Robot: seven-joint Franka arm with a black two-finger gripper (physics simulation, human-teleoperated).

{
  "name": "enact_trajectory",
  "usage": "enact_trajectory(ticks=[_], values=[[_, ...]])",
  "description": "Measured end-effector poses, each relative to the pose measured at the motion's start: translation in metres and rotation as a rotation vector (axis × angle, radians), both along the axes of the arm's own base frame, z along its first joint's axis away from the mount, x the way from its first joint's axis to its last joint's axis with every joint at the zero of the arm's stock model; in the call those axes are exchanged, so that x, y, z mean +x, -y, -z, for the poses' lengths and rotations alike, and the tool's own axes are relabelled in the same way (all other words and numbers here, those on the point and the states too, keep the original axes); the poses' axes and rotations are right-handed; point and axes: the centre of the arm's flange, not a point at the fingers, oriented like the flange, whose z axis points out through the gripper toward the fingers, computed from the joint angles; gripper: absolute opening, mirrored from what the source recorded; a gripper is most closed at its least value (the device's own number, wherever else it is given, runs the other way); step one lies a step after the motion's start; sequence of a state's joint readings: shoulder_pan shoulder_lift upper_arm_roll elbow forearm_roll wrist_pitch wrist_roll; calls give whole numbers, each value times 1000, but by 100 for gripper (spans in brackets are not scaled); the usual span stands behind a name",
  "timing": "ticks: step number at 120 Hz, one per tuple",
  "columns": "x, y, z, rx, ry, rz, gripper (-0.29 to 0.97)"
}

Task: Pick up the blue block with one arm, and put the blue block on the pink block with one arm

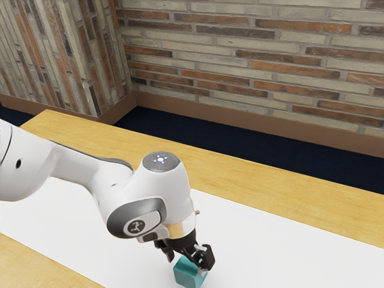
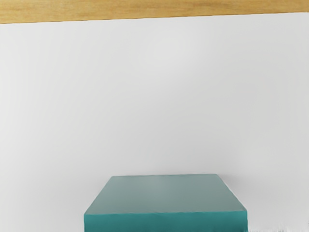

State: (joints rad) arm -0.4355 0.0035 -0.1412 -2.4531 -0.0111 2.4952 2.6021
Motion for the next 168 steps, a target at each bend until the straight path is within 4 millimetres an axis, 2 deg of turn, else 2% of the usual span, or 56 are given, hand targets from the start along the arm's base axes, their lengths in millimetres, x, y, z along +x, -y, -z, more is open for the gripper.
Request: enact_trajectory(ticks=[28,54,84,101,168], values=[[3,0,16,24,9,15,68],[23,-17,10,16,45,-32,68],[19,-9,11,12,53,-21,68],[20,-10,23,17,36,-30,68],[25,-7,36,10,37,-39,68]])
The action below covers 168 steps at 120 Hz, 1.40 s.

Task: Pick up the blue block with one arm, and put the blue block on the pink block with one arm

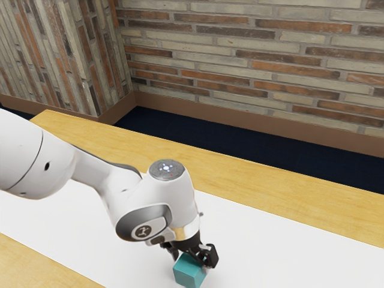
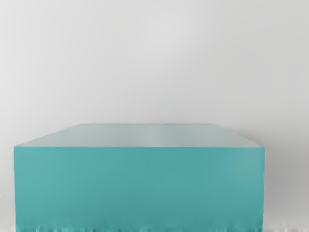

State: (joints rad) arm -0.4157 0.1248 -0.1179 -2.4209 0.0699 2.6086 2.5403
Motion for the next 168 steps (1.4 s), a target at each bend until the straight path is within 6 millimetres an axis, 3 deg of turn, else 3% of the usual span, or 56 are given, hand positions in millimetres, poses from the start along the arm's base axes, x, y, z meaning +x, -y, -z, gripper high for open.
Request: enact_trajectory(ticks=[138,168], values=[[-14,2,-4,35,-45,6,68],[-13,2,3,29,-46,2,68]])
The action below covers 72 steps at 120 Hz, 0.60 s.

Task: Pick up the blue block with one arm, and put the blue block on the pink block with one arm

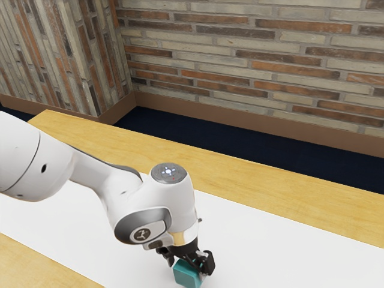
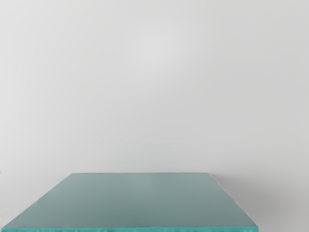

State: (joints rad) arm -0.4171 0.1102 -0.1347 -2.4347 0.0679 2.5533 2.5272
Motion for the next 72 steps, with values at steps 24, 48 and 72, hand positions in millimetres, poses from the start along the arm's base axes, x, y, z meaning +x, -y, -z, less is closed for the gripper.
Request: enact_trajectory(ticks=[24,48,72], values=[[1,1,0,-6,8,-1,53],[2,1,-1,-11,15,-2,44],[2,1,-7,-16,27,-2,41]])
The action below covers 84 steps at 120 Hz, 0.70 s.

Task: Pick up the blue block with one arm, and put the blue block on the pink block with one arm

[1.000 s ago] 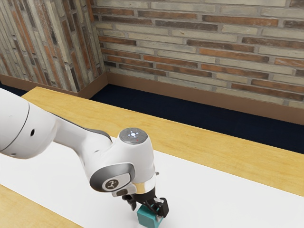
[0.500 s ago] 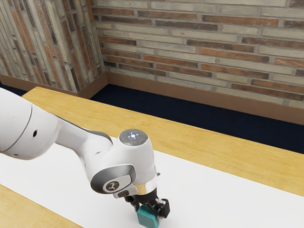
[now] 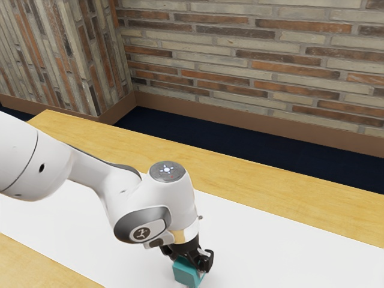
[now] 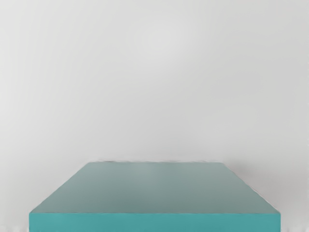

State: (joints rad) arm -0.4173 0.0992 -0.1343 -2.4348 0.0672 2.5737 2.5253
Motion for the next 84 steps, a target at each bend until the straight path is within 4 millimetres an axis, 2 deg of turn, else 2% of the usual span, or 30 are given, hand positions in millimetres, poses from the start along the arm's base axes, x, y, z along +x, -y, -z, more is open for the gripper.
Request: enact_trajectory(ticks=[12,29,37,43,59,70,84], values=[[1,0,-18,-9,26,0,40],[3,-3,-56,-27,81,6,40],[7,-10,-70,-35,101,4,40],[19,-31,-76,-37,108,-29,40],[64,-114,-88,-34,131,-169,40],[89,-148,-83,-17,130,-197,40],[105,-185,-77,6,125,-188,40]])
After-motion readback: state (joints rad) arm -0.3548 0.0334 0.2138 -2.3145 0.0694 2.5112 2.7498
